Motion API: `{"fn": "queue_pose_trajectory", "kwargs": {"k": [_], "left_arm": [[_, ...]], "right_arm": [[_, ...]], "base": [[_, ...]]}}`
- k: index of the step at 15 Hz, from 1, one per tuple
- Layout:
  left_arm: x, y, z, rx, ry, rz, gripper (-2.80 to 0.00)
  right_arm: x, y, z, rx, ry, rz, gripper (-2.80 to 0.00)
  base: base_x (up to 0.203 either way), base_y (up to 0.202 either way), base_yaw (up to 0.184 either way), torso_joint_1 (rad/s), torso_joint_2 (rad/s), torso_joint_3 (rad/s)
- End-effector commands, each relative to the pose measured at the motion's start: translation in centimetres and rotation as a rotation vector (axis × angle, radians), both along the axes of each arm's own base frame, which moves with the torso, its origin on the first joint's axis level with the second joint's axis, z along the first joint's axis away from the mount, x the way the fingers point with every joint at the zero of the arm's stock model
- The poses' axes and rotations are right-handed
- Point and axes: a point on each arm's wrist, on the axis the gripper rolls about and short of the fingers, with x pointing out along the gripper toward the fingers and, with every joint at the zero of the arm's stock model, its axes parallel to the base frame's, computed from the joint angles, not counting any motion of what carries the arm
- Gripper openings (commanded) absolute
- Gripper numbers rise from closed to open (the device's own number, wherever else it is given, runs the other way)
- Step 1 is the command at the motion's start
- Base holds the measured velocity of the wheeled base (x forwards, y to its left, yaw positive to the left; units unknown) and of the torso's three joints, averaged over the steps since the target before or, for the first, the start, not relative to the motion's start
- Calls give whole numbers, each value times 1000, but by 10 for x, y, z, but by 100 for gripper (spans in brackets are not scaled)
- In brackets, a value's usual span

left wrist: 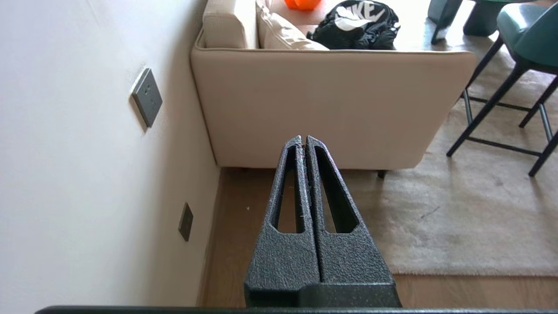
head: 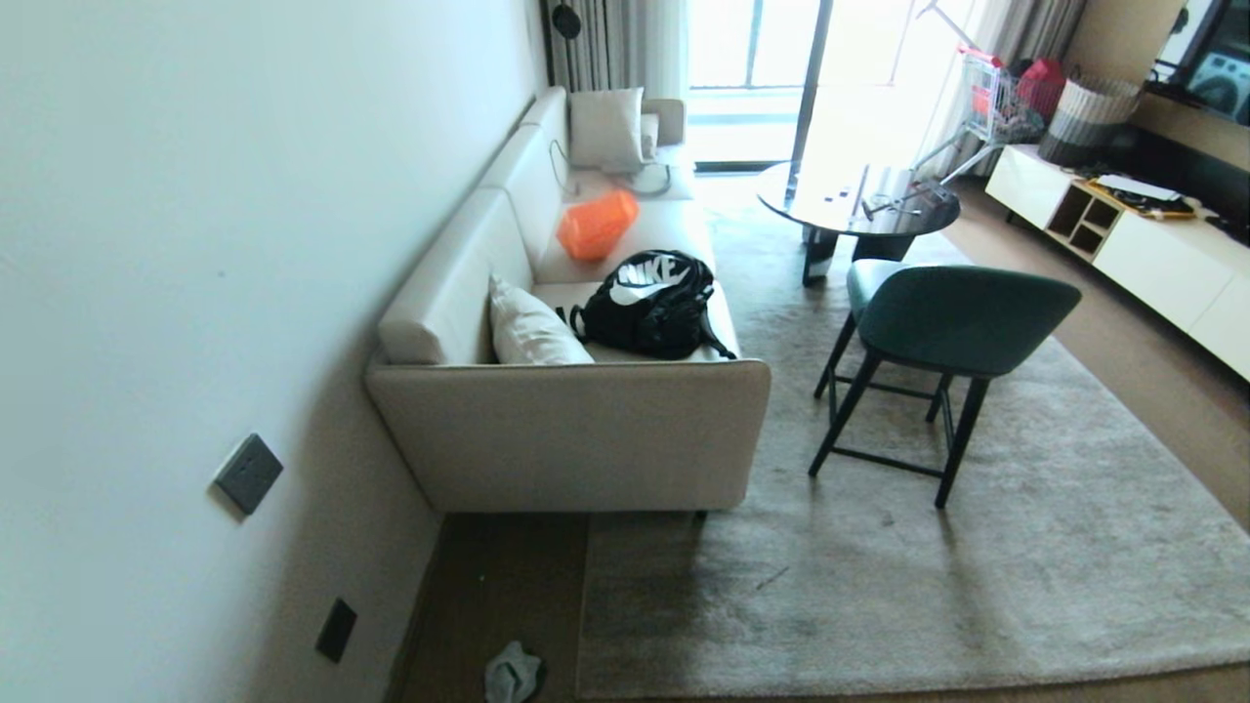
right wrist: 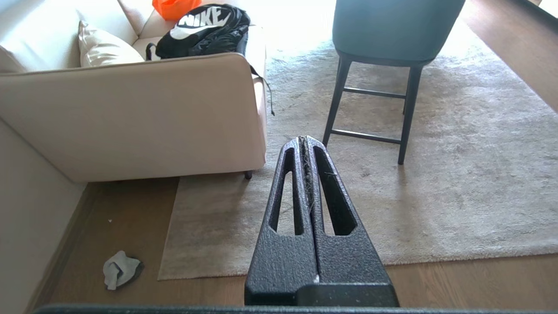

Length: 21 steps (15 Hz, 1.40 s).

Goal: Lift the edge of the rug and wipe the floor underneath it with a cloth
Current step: Pick up the rag

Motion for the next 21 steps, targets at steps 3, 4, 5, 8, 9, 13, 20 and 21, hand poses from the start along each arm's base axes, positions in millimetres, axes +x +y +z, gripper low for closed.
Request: {"fn": "queue_pose_trajectory", "kwargs": {"k": [3, 4, 5, 8, 9, 13, 20, 21], "left_arm": [[0, 0, 0, 0, 1, 0, -280], [0, 0, 0, 0, -1, 0, -280], [0, 0, 0, -1, 0, 0, -280], [0, 0, 0, 0, -1, 0, -280], [0, 0, 0, 0, 0, 0, -280], [0, 0, 0, 0, 0, 0, -280], [0, 0, 0, -1, 1, 0, -280], [0, 0, 0, -1, 2, 0, -280]], "right_arm": [[0, 0, 0, 1, 1, 0, -280], [0, 0, 0, 2, 2, -1, -280], [0, 0, 0, 3, 1, -1, -280], [0, 0, 0, 11, 1, -6, -280], [0, 0, 0, 13, 0, -7, -280], [0, 0, 0, 13, 0, -9, -280], [0, 0, 0, 14, 0, -10, -280], [0, 0, 0, 13, 0, -10, -280]], "base": [[0, 0, 0, -132, 322, 186], [0, 0, 0, -137, 339, 193], [0, 0, 0, -127, 334, 188], [0, 0, 0, -132, 336, 211], [0, 0, 0, -130, 336, 208], [0, 0, 0, -139, 364, 224], [0, 0, 0, -180, 513, 328], [0, 0, 0, -159, 544, 368]]}}
